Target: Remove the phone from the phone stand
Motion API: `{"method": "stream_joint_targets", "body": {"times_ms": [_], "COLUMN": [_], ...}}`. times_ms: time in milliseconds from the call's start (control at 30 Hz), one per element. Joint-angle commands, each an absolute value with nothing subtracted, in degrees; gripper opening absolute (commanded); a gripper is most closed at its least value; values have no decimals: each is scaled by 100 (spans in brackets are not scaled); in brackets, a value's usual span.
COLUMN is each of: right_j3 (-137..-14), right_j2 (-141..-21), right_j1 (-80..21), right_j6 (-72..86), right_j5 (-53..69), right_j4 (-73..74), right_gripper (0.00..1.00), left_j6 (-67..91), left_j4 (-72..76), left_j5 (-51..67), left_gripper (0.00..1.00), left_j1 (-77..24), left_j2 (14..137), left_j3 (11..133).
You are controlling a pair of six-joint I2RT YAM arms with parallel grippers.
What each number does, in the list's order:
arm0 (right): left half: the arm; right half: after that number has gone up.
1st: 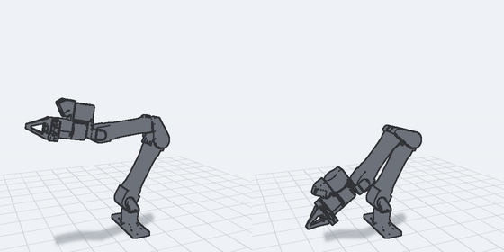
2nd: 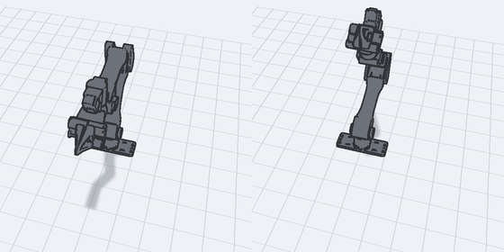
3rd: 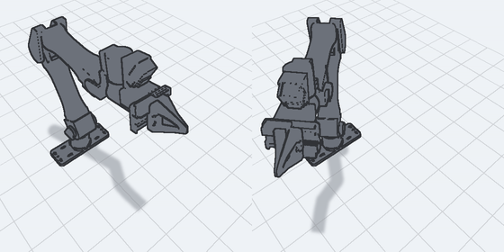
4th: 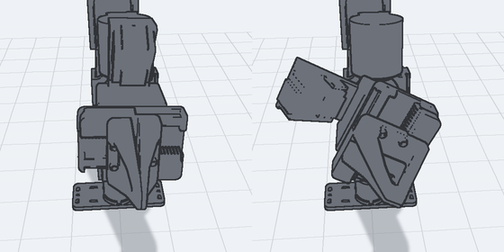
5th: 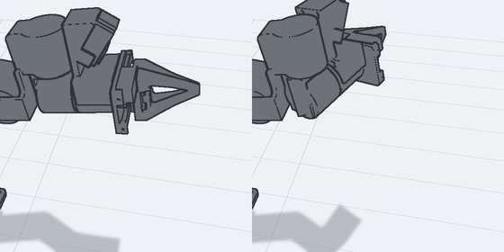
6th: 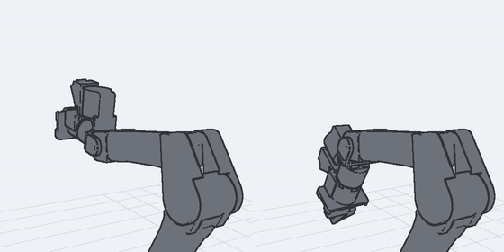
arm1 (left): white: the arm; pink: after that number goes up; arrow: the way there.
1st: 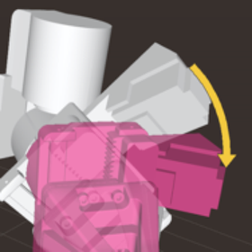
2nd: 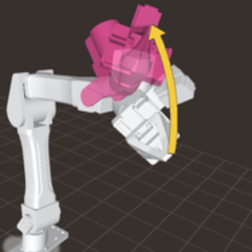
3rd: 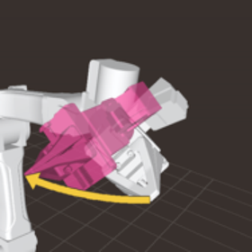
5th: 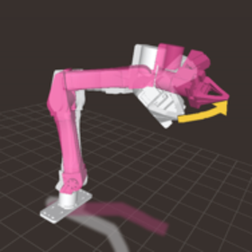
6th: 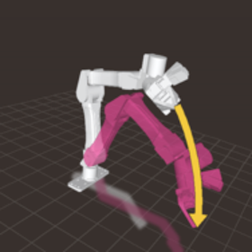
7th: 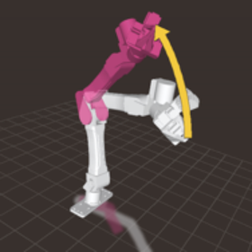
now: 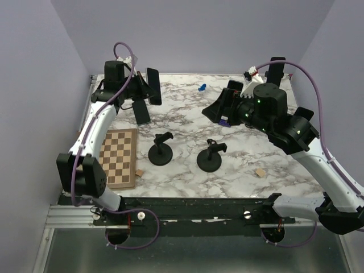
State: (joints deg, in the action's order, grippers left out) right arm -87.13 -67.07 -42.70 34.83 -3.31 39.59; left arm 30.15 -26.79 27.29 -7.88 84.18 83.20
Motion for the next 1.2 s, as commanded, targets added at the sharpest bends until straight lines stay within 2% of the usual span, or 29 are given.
{"method": "stream_joint_targets", "body": {"times_ms": [0, 267, 433, 467, 533, 700, 900, 1167], "right_j3": [-8539, -8332, -8297, -8278, -8243, -8116, -8121, -7923], "right_j2": [-6575, -6745, -6826, -6839, -6880, -6912, -6841, -6601], "right_j1": [-4290, -4285, -4289, -4289, -4288, -4289, -4293, -4288], "right_j6": [3357, 3263, 3183, 3189, 3215, 3261, 3303, 3431], "right_j5": [-667, -689, -725, -729, -693, -602, -613, -678], "right_j4": [4026, 4120, 4175, 4168, 4168, 4100, 4150, 4228], "right_gripper": [100, 100, 100, 100, 100, 100, 100, 100], "left_j6": [3170, 3565, 3762, 3768, 3797, 3815, 3829, 3881], "left_j4": [-2724, -2640, -2657, -2689, -2749, -2760, -3212, -3279], "left_j5": [3464, 3813, 3873, 3832, 3665, 3432, 3483, 3155], "left_gripper": [0, 0, 0, 0, 7, 12, 13, 20], "left_j1": [-660, -589, -588, -589, -594, -589, -580, -580], "left_j2": [9443, 11361, 12137, 12219, 12321, 12501, 13008, 13107], "left_j3": [8954, 9828, 10250, 10298, 10278, 10254, 10808, 10723]}}
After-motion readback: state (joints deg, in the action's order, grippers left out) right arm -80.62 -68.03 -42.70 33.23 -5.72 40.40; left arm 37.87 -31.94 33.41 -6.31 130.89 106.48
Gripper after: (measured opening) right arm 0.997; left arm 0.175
